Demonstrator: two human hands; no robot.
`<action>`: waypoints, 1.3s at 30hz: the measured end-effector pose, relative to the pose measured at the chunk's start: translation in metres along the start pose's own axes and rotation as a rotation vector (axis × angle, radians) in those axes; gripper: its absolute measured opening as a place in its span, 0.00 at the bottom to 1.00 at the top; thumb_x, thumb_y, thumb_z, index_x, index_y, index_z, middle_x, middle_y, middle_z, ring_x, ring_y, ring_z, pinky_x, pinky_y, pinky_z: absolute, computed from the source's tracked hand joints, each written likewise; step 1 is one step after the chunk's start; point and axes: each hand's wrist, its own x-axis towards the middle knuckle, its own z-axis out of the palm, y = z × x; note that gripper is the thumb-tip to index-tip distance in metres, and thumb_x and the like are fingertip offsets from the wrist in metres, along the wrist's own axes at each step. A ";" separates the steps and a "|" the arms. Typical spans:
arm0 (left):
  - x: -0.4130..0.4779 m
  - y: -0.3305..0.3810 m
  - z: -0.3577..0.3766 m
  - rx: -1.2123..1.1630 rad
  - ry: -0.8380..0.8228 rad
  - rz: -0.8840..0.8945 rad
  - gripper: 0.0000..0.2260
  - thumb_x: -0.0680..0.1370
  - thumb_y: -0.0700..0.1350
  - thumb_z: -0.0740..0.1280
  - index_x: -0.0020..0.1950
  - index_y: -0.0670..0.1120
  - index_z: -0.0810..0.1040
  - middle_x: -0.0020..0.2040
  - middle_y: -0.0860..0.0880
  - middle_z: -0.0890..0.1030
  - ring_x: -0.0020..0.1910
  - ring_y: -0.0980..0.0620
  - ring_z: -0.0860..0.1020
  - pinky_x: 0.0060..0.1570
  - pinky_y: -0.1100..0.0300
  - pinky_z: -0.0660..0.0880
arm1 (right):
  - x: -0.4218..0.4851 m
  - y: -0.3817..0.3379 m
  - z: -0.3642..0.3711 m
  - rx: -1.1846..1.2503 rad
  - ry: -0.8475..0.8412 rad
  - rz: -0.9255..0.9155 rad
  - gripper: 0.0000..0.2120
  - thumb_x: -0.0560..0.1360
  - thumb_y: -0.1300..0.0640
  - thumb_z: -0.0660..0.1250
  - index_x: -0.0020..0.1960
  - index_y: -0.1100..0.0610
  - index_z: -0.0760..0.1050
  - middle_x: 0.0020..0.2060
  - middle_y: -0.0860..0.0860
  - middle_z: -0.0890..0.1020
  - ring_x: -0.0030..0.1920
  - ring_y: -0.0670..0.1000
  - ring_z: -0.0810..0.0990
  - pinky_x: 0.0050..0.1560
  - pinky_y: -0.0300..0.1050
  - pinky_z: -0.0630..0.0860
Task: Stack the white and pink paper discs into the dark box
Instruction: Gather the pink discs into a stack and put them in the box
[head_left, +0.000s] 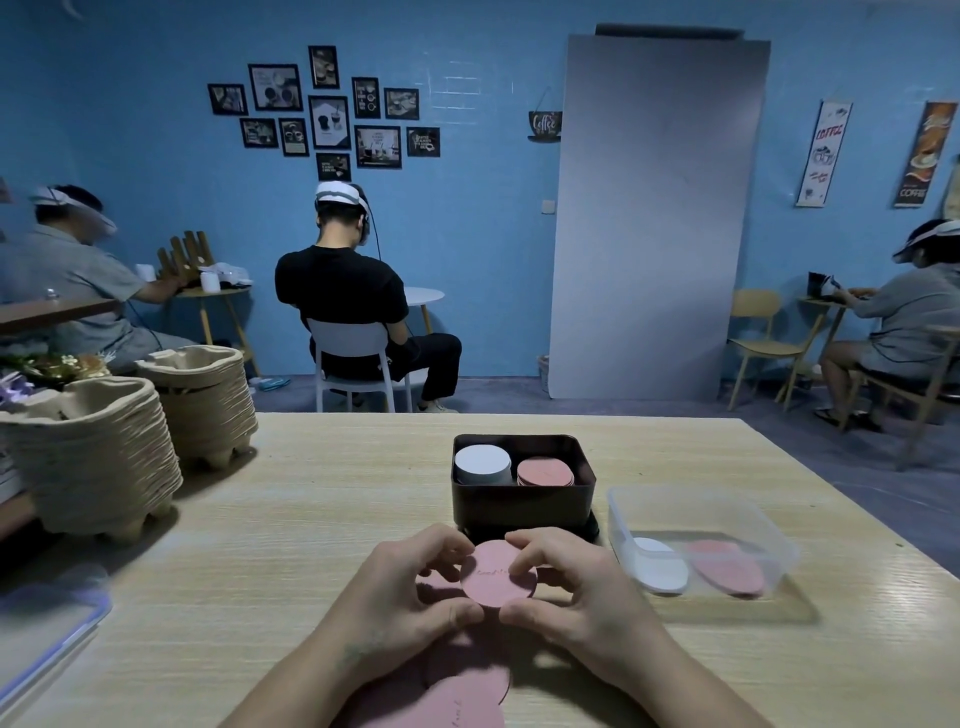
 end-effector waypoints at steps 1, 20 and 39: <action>0.000 0.000 0.000 0.010 0.001 0.006 0.16 0.71 0.48 0.80 0.54 0.59 0.78 0.50 0.59 0.83 0.54 0.55 0.80 0.44 0.68 0.76 | 0.000 0.001 0.001 0.001 -0.008 0.007 0.11 0.69 0.51 0.82 0.44 0.46 0.80 0.62 0.45 0.80 0.66 0.41 0.77 0.55 0.35 0.80; 0.000 0.004 0.000 0.166 -0.059 0.074 0.12 0.74 0.55 0.74 0.55 0.56 0.80 0.49 0.63 0.83 0.51 0.61 0.81 0.52 0.53 0.79 | 0.001 0.009 0.004 -0.063 -0.085 0.012 0.13 0.69 0.48 0.81 0.46 0.48 0.78 0.63 0.46 0.79 0.68 0.39 0.74 0.58 0.44 0.82; -0.003 -0.016 -0.012 0.378 -0.137 -0.039 0.28 0.69 0.64 0.71 0.68 0.62 0.70 0.59 0.62 0.76 0.60 0.62 0.73 0.62 0.59 0.72 | 0.000 0.007 -0.003 -0.302 -0.041 0.003 0.14 0.67 0.44 0.78 0.47 0.42 0.75 0.60 0.35 0.77 0.65 0.34 0.73 0.57 0.30 0.71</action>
